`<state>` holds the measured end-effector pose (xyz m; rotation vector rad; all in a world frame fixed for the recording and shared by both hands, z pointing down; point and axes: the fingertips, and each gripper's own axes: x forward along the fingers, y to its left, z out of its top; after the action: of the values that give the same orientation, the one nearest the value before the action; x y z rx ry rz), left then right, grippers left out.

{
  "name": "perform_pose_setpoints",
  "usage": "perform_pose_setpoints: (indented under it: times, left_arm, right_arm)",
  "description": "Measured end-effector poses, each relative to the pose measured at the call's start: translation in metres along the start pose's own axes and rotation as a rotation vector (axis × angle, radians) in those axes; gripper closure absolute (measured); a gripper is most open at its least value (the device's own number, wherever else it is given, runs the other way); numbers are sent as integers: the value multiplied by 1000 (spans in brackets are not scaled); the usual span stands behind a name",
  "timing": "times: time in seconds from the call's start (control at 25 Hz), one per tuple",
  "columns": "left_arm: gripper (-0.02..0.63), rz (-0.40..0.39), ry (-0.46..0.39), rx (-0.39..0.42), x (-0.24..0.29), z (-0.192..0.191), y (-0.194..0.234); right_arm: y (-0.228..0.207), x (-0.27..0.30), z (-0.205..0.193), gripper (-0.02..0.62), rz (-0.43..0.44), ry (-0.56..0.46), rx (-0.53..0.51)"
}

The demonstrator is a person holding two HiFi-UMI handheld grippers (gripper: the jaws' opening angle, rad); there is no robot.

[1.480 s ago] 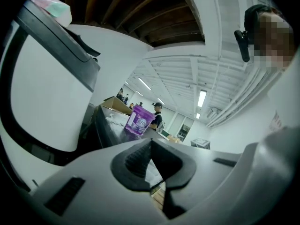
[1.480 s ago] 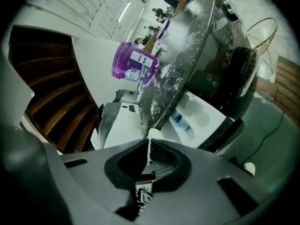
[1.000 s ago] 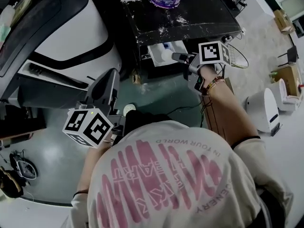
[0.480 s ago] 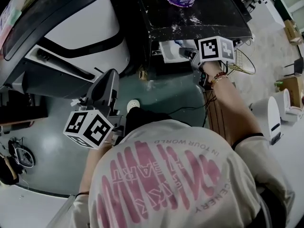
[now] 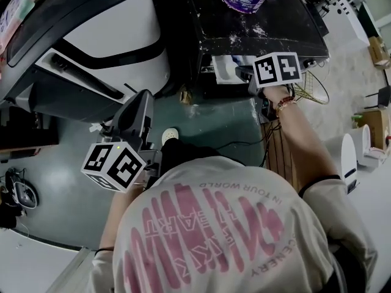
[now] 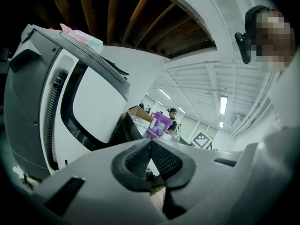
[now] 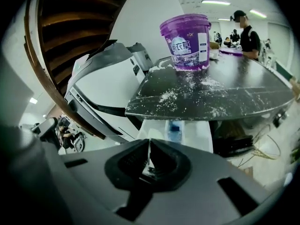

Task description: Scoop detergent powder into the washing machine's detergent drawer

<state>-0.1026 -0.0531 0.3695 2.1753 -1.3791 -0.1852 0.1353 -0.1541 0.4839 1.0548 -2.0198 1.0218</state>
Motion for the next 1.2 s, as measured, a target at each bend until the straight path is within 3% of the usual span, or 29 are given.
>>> perform_pose_setpoints:
  times: [0.4, 0.96, 1.2]
  left_arm:
    - [604, -14, 11, -1, 6, -1, -5]
    - [604, -3, -10, -8, 6, -4, -8]
    - [604, -2, -12, -13, 7, -7, -10]
  right_arm:
    - [7, 5, -9, 589, -73, 73, -189]
    - [13, 5, -11, 589, -196, 124, -550]
    - [17, 8, -16, 589, -213, 139, -628]
